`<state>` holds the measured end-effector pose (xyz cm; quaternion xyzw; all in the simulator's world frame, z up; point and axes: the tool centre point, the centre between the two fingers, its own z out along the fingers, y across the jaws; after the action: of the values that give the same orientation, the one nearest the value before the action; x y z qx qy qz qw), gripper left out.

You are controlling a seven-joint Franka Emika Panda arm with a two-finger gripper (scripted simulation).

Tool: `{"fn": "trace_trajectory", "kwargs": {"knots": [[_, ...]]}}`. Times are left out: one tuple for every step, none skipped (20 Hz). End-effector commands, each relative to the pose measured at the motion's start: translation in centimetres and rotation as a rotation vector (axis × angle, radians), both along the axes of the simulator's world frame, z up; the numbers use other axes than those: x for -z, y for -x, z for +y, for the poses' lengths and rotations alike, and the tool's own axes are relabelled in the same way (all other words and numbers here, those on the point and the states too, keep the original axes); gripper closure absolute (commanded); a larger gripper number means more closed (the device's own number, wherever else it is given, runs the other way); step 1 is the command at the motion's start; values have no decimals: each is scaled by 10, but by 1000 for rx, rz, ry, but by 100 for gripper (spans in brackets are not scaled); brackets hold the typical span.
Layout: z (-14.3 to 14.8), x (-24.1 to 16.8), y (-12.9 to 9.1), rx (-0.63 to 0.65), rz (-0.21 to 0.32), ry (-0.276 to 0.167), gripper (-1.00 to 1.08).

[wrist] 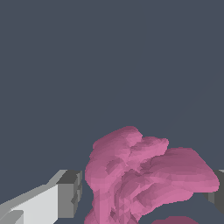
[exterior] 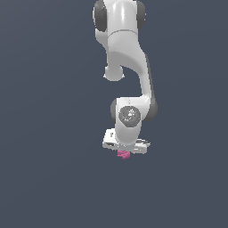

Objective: Pick up the object and move it to a goal position.

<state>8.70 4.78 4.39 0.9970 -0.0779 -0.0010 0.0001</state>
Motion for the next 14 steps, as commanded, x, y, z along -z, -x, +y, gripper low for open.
{"fn": "trace_trajectory", "kwargs": {"knots": [[0,5,-1,0,-2,0,-92],[0,5,-1,0,-2,0,-92],[0,4,-2,0,-2,0,-92],[0,4,-2,0,-2,0,-92],[0,4,-2,0,-2,0,108],[0,4,-2,0,-2,0,108],[0,4,-2,0,-2,0,108],[0,4,-2,0,-2,0,108],[0,4,-2,0,-2,0,108],[0,4,-2,0,-2,0,108],[0,4,-2,0,-2,0,108],[0,4,-2,0,-2,0,108],[0,4,-2,0,-2,0,108],[0,4,-2,0,-2,0,108]]}}
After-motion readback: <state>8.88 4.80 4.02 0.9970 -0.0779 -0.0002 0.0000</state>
